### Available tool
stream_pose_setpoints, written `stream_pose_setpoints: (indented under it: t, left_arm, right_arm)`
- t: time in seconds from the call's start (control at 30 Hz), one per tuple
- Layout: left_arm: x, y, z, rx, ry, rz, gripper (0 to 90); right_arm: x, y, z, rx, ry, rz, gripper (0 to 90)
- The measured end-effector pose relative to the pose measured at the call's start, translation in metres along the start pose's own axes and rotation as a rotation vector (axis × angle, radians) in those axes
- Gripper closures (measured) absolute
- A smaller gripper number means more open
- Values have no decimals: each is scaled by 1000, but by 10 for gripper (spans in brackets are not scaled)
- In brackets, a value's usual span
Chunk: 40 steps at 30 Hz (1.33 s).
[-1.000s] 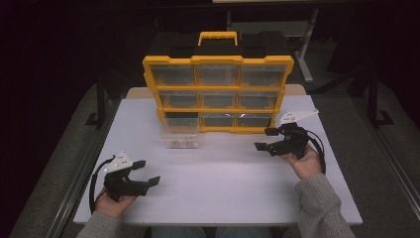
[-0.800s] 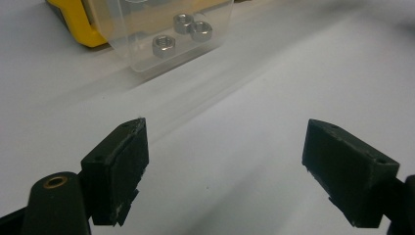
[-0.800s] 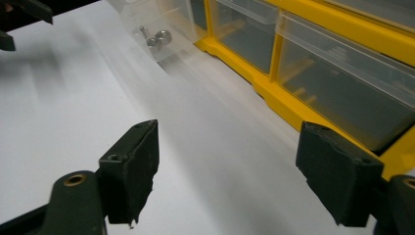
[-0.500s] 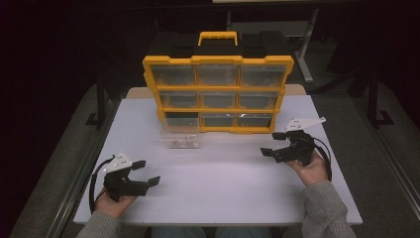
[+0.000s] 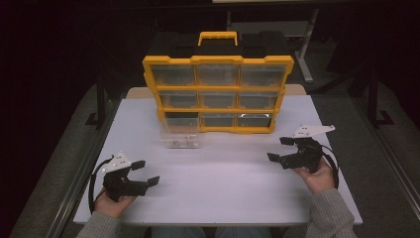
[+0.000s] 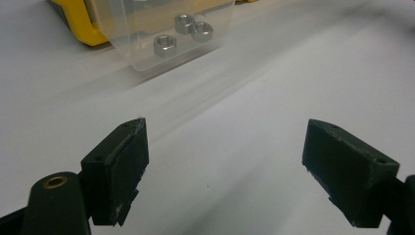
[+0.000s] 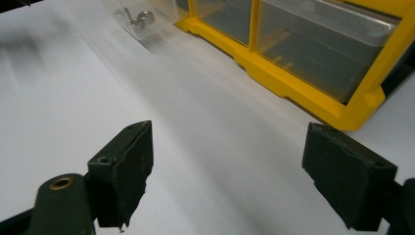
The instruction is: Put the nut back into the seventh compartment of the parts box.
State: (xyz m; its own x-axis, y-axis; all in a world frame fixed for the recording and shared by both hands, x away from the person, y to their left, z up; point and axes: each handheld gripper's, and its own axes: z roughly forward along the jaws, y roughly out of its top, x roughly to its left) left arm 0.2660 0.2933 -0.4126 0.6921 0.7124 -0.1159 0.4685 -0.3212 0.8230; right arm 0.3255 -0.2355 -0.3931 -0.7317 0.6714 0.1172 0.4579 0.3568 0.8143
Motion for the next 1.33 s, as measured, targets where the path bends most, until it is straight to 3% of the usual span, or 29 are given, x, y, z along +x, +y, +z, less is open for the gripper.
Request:
stream_pose_setpoints:
  t: [0.77, 1.33]
  left_arm:
    - [4, -3, -7, -17, 12, -9, 170]
    - [5, -4, -9, -31, 11, -3, 170]
  right_arm:
    - [0, -38, -11, -8, -38, 36, 173]
    - [6, -50, -17, -7, -38, 44, 169]
